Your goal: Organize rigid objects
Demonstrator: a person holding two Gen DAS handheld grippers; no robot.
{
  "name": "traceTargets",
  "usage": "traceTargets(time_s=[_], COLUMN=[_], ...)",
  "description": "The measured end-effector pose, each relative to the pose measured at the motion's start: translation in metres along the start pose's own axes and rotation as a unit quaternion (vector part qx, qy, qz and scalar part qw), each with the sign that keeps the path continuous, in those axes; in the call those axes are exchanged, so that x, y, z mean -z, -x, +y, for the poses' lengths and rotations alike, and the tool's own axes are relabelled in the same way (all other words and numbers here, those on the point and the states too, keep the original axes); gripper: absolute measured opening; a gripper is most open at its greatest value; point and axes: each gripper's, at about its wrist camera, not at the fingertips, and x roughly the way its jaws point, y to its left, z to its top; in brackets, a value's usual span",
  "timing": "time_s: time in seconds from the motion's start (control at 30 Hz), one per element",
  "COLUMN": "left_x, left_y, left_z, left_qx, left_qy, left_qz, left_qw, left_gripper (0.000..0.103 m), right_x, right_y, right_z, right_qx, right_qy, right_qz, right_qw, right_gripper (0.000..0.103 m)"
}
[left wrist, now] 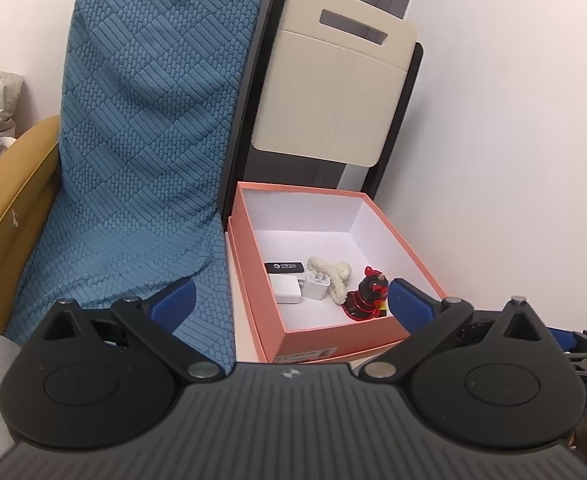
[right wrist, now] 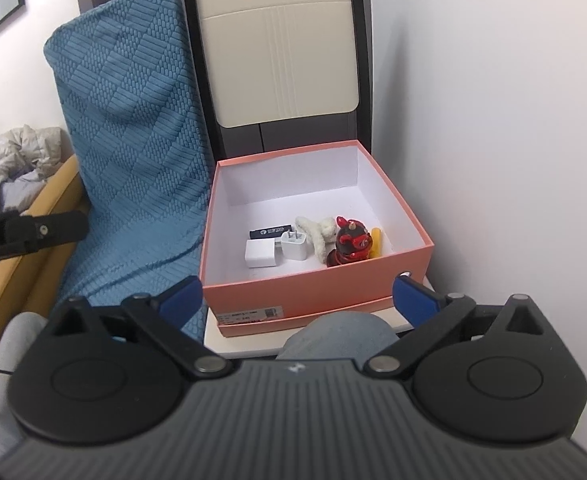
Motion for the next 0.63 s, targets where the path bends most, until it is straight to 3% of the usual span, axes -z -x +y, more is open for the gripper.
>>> traceTargets(time_s=[0.63], left_x=[0.0030], left_y=[0.0006], left_z=[0.0030], left_qx=[-0.015], left_qy=[0.005], left_qz=[-0.003], left_qw=[0.9999], left_gripper=[0.103], right_x=[0.0016], right_y=[-0.0029], right_z=[0.0026], right_qx=[0.002], right_qy=[0.004], right_qz=[0.002], right_qw=[1.000], right_gripper=[0.103])
